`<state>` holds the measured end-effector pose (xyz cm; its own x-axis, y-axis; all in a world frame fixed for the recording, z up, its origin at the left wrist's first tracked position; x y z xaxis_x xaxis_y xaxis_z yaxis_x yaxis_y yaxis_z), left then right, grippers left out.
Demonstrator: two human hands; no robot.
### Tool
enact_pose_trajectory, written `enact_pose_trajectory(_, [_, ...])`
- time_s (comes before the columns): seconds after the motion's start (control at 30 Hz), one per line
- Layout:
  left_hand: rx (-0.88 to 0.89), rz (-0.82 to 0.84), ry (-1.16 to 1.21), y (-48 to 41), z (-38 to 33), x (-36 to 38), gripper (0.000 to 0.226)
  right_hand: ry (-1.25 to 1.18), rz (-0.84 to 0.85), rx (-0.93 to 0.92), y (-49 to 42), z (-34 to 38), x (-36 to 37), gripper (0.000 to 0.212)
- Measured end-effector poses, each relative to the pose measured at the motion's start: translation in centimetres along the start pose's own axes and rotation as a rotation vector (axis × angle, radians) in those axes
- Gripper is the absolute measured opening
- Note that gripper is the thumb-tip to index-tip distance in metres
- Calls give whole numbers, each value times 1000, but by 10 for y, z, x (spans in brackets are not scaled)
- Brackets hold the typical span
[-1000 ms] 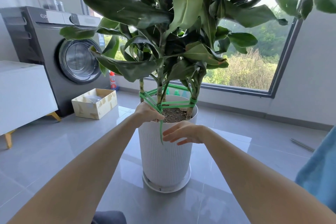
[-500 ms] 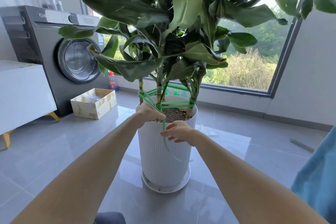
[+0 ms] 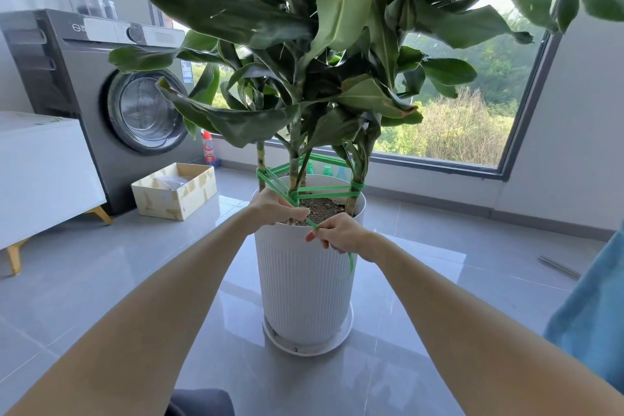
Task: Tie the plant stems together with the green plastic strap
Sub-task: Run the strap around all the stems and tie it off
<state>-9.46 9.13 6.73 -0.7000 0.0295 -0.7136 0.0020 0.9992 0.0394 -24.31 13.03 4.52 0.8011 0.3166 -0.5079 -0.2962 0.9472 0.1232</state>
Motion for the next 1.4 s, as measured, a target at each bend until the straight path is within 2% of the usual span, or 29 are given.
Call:
enact_pose_trajectory(0.1, [-19, 7, 39, 6, 11, -8, 48, 65, 8, -22, 0, 5, -1, 28])
enact_pose_trajectory(0.3, [-57, -78, -62, 12, 37, -25, 38, 155, -140, -86, 2, 11, -7, 40])
enact_pose_trajectory(0.43, [55, -79, -24, 16, 20, -17, 48, 223, -266, -117, 8, 16, -15, 42])
enact_pose_trajectory(0.57, [179, -201, -117, 15, 3, -18, 27, 279, -335, -155, 12, 21, -20, 43])
enact_pose_trajectory(0.83, [173, -271, -21, 13, 15, -37, 16, 386, -486, -197, 8, 20, -26, 44])
enact_pose_trajectory(0.93, [169, -284, 15, 10, 16, -40, 16, 406, -530, -223, 10, 24, -28, 36])
enact_pose_trajectory(1.03, [132, -266, 99, 7, 20, -40, 18, 410, -537, -240, 10, 25, -28, 24])
enact_pose_trajectory(1.4, [14, -273, 403, -11, 31, -29, 21, 434, -549, -241, 6, 23, -31, 27])
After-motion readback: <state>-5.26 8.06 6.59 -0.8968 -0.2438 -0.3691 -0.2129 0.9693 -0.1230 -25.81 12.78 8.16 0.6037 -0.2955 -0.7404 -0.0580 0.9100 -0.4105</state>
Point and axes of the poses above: each hand's wrist, its own y-axis away from the middle knuckle, its own x-axis out of the palm, z = x × y, the point moved 8 cm from there along -y, towards the middle knuckle, and after that the axes turned 4 degrees about -y, right-handed, at the moved point
